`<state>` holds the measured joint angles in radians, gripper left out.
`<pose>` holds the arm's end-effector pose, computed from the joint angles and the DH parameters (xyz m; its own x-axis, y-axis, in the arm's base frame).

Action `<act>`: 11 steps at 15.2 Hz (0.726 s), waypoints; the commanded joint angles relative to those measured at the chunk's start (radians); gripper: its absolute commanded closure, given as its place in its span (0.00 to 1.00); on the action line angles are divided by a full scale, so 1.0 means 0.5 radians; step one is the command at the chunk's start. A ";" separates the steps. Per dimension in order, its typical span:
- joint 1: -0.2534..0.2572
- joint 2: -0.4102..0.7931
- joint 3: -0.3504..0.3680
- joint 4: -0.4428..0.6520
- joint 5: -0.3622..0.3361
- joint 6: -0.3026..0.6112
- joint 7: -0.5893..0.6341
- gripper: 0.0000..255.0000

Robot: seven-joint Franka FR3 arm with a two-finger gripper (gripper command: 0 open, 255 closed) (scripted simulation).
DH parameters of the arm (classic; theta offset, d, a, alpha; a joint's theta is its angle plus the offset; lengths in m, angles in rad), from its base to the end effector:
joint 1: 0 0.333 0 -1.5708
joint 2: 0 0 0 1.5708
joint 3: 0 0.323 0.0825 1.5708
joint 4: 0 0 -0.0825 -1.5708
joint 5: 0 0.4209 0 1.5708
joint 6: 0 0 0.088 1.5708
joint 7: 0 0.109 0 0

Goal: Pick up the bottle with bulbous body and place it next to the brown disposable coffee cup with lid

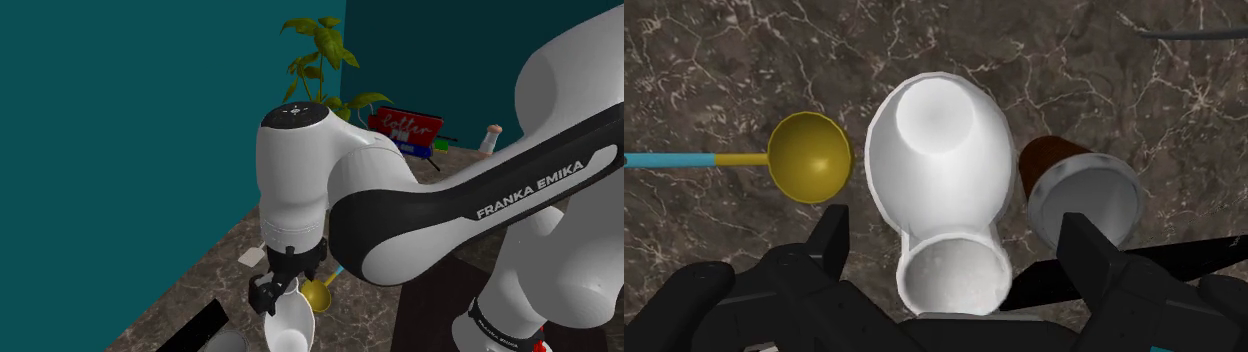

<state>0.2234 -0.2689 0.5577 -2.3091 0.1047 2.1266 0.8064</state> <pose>0.3537 0.3647 0.4273 0.9933 -0.0910 0.0717 -0.0910 -0.9958 -0.0033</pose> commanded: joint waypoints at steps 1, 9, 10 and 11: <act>0.006 -0.045 -0.015 0.063 0.016 -0.105 -0.013 0.00; 0.010 -0.089 -0.035 0.148 0.029 -0.230 -0.025 0.00; 0.010 -0.089 -0.035 0.148 0.029 -0.230 -0.025 0.00; 0.010 -0.089 -0.035 0.148 0.029 -0.230 -0.025 0.00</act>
